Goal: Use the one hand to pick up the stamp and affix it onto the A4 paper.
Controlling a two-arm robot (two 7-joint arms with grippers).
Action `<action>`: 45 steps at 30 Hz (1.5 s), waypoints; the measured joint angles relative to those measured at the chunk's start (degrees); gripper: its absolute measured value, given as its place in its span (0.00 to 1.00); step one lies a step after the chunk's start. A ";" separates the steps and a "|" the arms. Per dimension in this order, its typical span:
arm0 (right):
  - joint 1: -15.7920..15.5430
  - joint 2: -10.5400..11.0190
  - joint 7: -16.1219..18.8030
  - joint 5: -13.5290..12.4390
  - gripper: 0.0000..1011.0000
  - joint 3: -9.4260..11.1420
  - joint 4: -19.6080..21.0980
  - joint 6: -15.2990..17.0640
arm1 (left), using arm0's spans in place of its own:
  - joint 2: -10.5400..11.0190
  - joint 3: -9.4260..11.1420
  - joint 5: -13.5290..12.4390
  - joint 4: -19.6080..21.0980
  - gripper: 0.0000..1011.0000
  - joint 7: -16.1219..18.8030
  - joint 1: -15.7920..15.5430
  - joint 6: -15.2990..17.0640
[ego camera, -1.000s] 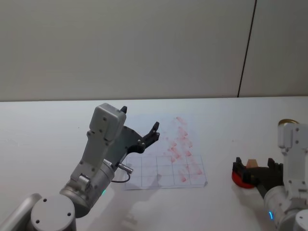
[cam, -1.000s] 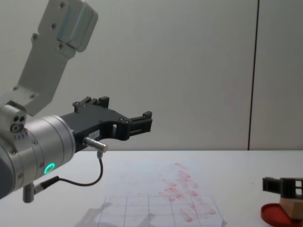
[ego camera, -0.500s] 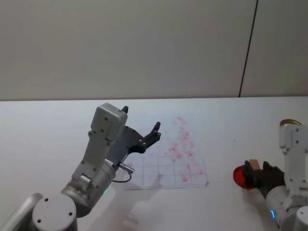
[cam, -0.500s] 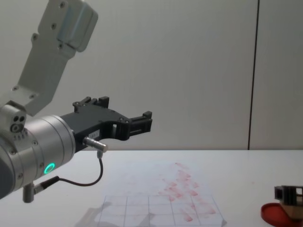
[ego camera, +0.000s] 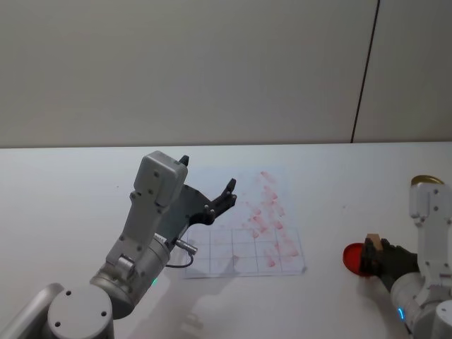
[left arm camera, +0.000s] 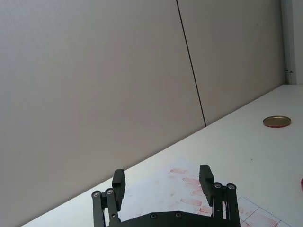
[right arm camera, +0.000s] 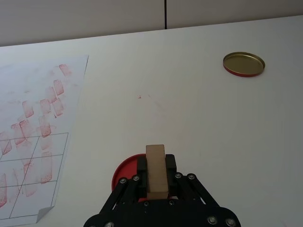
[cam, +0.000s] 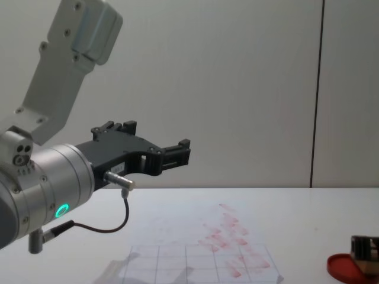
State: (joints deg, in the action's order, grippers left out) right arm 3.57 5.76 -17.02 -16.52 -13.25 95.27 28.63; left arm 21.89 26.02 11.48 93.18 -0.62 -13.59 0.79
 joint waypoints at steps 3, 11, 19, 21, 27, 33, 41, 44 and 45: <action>0.06 -0.10 0.21 0.13 0.21 0.11 -0.14 0.04 | 0.00 0.00 0.00 0.00 0.98 0.00 0.00 0.00; 0.19 -0.42 0.86 0.82 0.21 0.25 -0.16 0.03 | 0.00 0.00 0.00 0.00 0.98 0.00 0.00 0.00; 0.40 -0.87 1.61 1.45 0.21 0.19 0.16 0.00 | 0.00 0.00 0.00 0.00 0.98 0.00 0.00 0.00; 0.47 -1.03 1.79 1.53 0.21 0.18 0.16 0.07 | 0.00 0.00 0.00 0.00 0.98 0.00 0.00 0.00; 0.61 -1.46 2.11 1.64 0.21 0.14 0.09 0.62 | 0.00 0.00 0.00 0.00 0.98 0.00 0.00 0.00; 0.68 -1.82 2.22 1.66 0.21 0.14 -0.10 1.42 | 0.00 0.00 0.00 0.00 0.98 0.00 0.00 0.00; 0.63 -2.33 2.19 1.60 0.21 0.25 -0.28 2.76 | 0.00 0.00 0.00 0.00 0.98 0.00 0.00 0.00; 0.59 -2.49 2.13 1.50 0.21 0.32 -0.40 3.14 | 0.00 0.00 0.00 0.00 0.98 0.00 0.00 0.00; 0.60 -2.53 2.11 1.48 0.21 0.35 -0.44 3.24 | 0.00 0.00 0.00 0.00 0.98 0.00 0.00 0.00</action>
State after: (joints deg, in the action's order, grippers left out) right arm 4.16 3.24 -14.92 -15.05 -12.91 94.84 31.87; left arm 21.89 26.02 11.48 93.18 -0.62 -13.59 0.79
